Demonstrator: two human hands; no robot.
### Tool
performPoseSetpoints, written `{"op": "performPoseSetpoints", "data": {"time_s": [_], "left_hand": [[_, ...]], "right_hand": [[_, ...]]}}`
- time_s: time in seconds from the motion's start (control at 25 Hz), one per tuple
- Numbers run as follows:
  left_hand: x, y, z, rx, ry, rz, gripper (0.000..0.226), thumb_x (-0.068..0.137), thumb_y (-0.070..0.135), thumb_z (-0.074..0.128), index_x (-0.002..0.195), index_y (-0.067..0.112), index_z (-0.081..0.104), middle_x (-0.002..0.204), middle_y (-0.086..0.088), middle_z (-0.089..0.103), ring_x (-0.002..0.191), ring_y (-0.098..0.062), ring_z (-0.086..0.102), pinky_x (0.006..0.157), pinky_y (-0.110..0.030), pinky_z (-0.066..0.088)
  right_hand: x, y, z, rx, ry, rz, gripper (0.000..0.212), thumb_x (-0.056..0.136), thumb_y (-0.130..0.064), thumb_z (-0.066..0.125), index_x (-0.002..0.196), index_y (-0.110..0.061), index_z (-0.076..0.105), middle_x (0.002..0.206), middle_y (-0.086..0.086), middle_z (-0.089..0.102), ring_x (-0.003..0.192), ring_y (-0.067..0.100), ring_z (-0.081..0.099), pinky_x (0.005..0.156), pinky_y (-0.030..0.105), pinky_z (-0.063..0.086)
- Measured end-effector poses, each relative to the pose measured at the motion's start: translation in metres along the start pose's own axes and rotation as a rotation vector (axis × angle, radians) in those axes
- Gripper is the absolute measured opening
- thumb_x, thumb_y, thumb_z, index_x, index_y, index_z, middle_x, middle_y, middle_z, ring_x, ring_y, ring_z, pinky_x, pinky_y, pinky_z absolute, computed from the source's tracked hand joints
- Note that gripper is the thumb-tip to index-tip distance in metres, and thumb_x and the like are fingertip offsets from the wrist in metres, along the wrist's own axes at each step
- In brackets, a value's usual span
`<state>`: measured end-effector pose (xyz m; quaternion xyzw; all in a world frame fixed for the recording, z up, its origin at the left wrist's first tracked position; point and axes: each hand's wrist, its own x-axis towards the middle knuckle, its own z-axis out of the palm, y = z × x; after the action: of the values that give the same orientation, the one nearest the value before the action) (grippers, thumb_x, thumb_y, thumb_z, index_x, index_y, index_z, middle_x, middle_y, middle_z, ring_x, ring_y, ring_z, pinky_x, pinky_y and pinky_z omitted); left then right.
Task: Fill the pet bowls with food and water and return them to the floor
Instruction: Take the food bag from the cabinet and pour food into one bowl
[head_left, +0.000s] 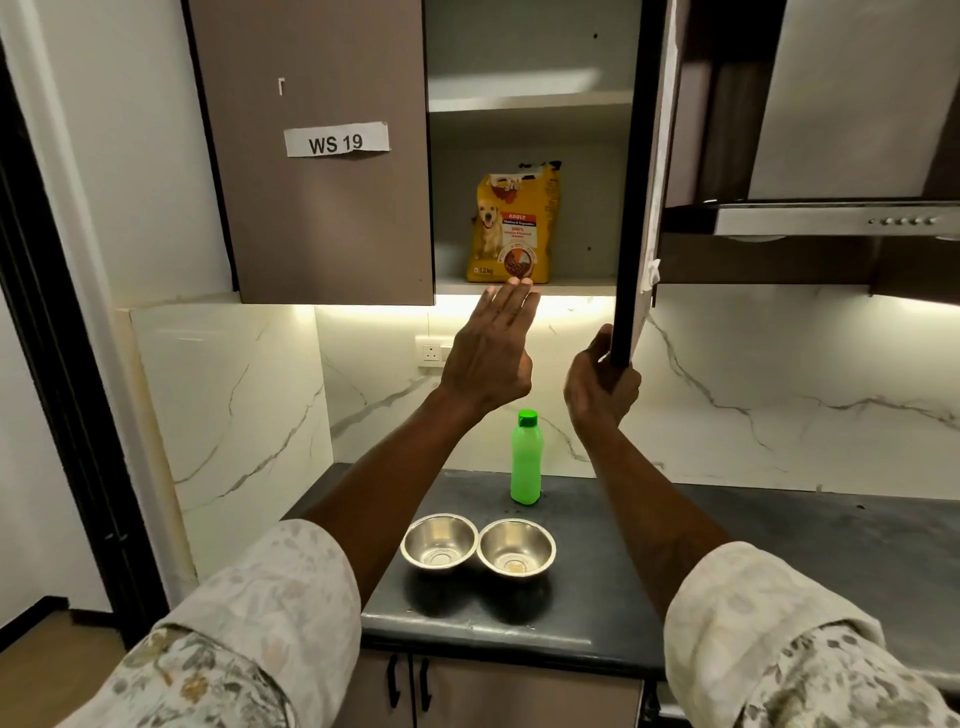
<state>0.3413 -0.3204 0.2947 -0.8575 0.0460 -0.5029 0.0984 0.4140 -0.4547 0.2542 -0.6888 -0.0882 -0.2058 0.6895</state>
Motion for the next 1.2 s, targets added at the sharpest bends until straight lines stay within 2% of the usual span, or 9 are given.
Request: {"op": "performPoseSetpoints", "data": {"time_s": [0.04, 0.08, 0.12, 0.2, 0.24, 0.36, 0.48, 0.84, 1.2], "left_hand": [[0.000, -0.001, 0.001, 0.007, -0.023, -0.008, 0.079, 0.077, 0.016, 0.074, 0.150, -0.002, 0.051, 0.156, -0.023, 0.051, 0.147, -0.040, 0.047, 0.124, -0.048, 0.026], [0.000, -0.002, 0.003, 0.012, -0.041, -0.015, 0.080, 0.077, 0.016, 0.074, 0.151, -0.001, 0.050, 0.157, -0.022, 0.050, 0.148, -0.040, 0.046, 0.124, -0.046, 0.023], [0.001, -0.004, 0.006, 0.014, -0.054, -0.023, 0.081, 0.077, 0.017, 0.074, 0.152, -0.001, 0.049, 0.158, -0.022, 0.049, 0.149, -0.039, 0.044, 0.125, -0.045, 0.021], [0.003, -0.008, 0.011, 0.010, -0.079, -0.051, 0.082, 0.080, 0.020, 0.074, 0.154, 0.000, 0.045, 0.161, -0.022, 0.045, 0.152, -0.039, 0.040, 0.126, -0.046, 0.017], [0.004, -0.010, 0.014, 0.009, -0.098, -0.067, 0.083, 0.083, 0.024, 0.074, 0.156, 0.001, 0.042, 0.164, -0.021, 0.041, 0.154, -0.038, 0.036, 0.127, -0.047, 0.014], [0.009, -0.022, 0.026, 0.022, -0.169, -0.097, 0.086, 0.091, 0.040, 0.063, 0.163, 0.004, 0.030, 0.170, -0.019, 0.028, 0.159, -0.036, 0.024, 0.129, -0.051, 0.006], [0.015, -0.040, 0.037, 0.037, -0.191, -0.125, 0.089, 0.094, 0.048, 0.057, 0.165, 0.006, 0.023, 0.173, -0.018, 0.019, 0.162, -0.034, 0.016, 0.130, -0.053, 0.003], [0.049, -0.109, 0.075, -0.004, -0.189, -0.172, 0.093, 0.095, 0.058, 0.047, 0.166, 0.004, 0.018, 0.174, -0.018, 0.017, 0.162, -0.033, 0.012, 0.129, -0.049, -0.002], [0.091, -0.167, 0.131, -0.155, -0.163, -0.264, 0.098, 0.093, 0.063, 0.045, 0.167, 0.007, 0.012, 0.176, -0.015, 0.010, 0.163, -0.033, 0.007, 0.130, -0.050, 0.003]], "right_hand": [[0.001, 0.002, 0.000, -0.072, -0.091, -0.107, 0.091, 0.094, -0.076, 0.027, 0.158, -0.011, 0.035, 0.163, 0.004, 0.040, 0.150, 0.021, 0.036, 0.117, 0.005, 0.007], [0.000, 0.003, 0.000, -0.170, -0.184, -0.174, 0.086, 0.099, -0.073, 0.018, 0.165, -0.018, 0.019, 0.170, -0.007, 0.021, 0.157, 0.015, 0.019, 0.116, 0.005, -0.009], [0.003, 0.001, 0.001, -0.240, -0.197, -0.224, 0.076, 0.104, -0.066, 0.018, 0.167, -0.023, 0.010, 0.170, -0.013, 0.011, 0.159, 0.014, 0.011, 0.121, 0.016, -0.010], [0.014, -0.004, 0.006, -0.259, -0.115, -0.289, 0.070, 0.107, -0.058, 0.029, 0.167, -0.029, 0.008, 0.173, -0.007, 0.013, 0.160, 0.020, 0.016, 0.129, 0.041, 0.010], [0.018, -0.005, 0.010, -0.279, -0.100, -0.337, 0.071, 0.106, -0.059, 0.030, 0.167, -0.030, 0.008, 0.174, -0.004, 0.015, 0.160, 0.021, 0.017, 0.130, 0.045, 0.014], [0.032, 0.000, 0.023, -0.360, -0.150, -0.448, 0.075, 0.104, -0.062, 0.029, 0.167, -0.027, 0.009, 0.175, 0.001, 0.013, 0.161, 0.022, 0.012, 0.131, 0.047, 0.011], [0.050, 0.001, 0.038, -0.378, -0.161, -0.498, 0.077, 0.103, -0.063, 0.030, 0.166, -0.025, 0.010, 0.174, 0.005, 0.014, 0.161, 0.025, 0.013, 0.130, 0.050, 0.011], [0.095, 0.000, 0.101, -0.399, -0.183, -0.544, 0.084, 0.099, -0.067, 0.034, 0.166, -0.022, 0.009, 0.175, 0.006, 0.011, 0.161, 0.027, 0.012, 0.130, 0.053, 0.013], [0.154, 0.004, 0.158, -0.343, -0.182, -0.566, 0.083, 0.100, -0.064, 0.045, 0.165, -0.020, 0.017, 0.172, 0.007, 0.024, 0.158, 0.029, 0.024, 0.125, 0.049, 0.023]]}}
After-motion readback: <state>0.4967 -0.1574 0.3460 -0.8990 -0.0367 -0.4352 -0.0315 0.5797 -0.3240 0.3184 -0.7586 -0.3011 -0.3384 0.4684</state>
